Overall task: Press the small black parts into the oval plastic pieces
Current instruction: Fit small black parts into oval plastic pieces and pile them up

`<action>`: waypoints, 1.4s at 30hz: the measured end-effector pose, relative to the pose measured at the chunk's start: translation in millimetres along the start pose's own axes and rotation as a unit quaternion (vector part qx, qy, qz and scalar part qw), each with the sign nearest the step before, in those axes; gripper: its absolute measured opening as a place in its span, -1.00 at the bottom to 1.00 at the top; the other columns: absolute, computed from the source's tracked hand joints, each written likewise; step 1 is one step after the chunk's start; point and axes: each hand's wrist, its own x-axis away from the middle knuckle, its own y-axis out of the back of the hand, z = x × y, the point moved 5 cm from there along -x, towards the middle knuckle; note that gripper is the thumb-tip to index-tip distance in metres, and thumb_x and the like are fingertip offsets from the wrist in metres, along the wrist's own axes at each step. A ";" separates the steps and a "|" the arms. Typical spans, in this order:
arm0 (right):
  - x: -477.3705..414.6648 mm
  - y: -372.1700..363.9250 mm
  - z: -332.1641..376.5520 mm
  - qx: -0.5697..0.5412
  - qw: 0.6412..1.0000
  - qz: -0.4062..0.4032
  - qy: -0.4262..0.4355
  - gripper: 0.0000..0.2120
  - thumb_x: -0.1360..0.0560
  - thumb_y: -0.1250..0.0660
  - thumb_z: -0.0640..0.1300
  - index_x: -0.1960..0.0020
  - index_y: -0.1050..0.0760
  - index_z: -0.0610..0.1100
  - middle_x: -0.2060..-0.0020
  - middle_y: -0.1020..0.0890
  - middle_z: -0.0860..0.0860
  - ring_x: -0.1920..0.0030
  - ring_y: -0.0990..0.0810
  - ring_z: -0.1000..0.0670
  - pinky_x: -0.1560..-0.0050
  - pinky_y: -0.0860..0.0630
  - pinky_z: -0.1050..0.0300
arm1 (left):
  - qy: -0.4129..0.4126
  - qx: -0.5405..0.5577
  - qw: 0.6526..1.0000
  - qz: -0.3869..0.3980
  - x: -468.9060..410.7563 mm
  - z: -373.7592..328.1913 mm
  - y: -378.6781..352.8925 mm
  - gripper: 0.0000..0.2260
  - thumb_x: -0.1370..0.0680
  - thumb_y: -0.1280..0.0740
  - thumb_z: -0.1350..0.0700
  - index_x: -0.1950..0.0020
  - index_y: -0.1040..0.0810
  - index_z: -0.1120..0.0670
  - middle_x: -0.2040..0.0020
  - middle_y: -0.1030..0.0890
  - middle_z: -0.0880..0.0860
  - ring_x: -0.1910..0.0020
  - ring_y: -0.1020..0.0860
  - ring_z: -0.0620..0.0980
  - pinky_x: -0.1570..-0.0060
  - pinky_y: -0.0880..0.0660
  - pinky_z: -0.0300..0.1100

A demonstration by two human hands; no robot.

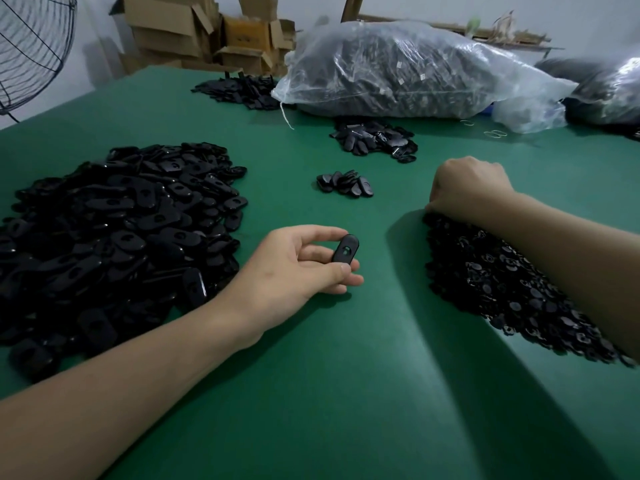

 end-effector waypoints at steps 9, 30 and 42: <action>5.1 -1.6 11.0 0.085 0.995 -0.044 0.043 -0.79 -0.51 -0.33 -0.22 0.30 -0.50 -0.20 0.34 -0.53 -0.09 0.26 -0.46 -0.11 0.03 -0.26 -0.02 | -0.017 -0.001 1.000 -0.002 0.8 -1.2 -2.5 -0.66 -0.59 -0.39 0.35 -0.34 -0.52 0.14 0.04 -0.75 0.10 0.06 -0.75 0.04 0.13 -0.63 -0.27; 139.5 -7.2 82.0 -0.776 0.621 0.103 0.030 -0.85 -0.53 -0.39 -0.04 0.17 -0.70 0.01 0.35 -0.59 0.01 0.36 -0.44 0.07 0.23 -0.33 0.14 | -0.108 -0.046 0.992 -0.042 0.0 -8.9 3.0 -0.87 -0.55 -0.39 0.20 0.02 -0.68 -0.01 0.10 -0.72 -0.05 0.01 -0.71 -0.11 -0.05 -0.57 -0.30; 141.5 -16.6 85.8 -0.781 0.623 0.034 0.024 -0.87 -0.53 -0.42 -0.04 0.16 -0.68 -0.05 0.45 -0.51 0.02 0.43 -0.36 0.07 0.41 -0.33 0.30 | -0.079 -0.023 0.996 -0.031 -1.1 -8.3 -5.7 -0.97 -0.53 -0.48 0.16 0.11 -0.70 0.07 0.30 -0.65 -0.03 0.18 -0.75 -0.01 0.15 -0.55 -0.40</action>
